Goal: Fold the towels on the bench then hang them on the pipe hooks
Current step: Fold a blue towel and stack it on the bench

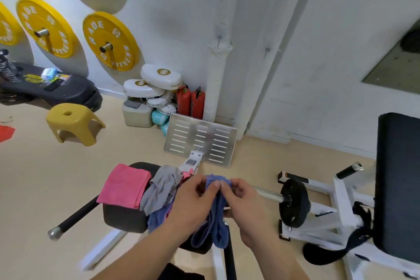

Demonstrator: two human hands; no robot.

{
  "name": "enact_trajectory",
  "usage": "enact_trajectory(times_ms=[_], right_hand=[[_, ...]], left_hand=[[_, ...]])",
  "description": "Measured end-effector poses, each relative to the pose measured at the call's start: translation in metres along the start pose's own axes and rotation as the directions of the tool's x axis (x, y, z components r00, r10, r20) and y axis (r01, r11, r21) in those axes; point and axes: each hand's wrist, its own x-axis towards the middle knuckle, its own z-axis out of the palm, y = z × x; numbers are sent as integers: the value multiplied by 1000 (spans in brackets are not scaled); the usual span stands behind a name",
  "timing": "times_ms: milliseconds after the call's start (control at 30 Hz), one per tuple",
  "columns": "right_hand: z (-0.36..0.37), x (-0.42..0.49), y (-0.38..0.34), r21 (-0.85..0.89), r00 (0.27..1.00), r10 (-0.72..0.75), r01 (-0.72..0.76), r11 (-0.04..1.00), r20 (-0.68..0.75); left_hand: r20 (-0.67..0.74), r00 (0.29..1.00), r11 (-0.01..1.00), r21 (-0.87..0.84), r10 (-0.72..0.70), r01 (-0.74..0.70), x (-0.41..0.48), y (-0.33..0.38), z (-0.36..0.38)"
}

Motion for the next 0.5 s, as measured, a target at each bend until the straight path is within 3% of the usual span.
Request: enact_trajectory(times_ms=[100,267,500], right_hand=[[-6,-9,-2,23,999,-3,4,1000,-40],[-8,-18,-7,31,999,-13,12,999,52],[-9,-16,-4,9,993,-21,20,1000,117]], left_hand=[[12,1000,994,-109,-3,5,-11,2,2],[-1,1000,988,-155,4,-4,-25,4,-2],[125,991,996,-76,47,-38,-39,8,-4]])
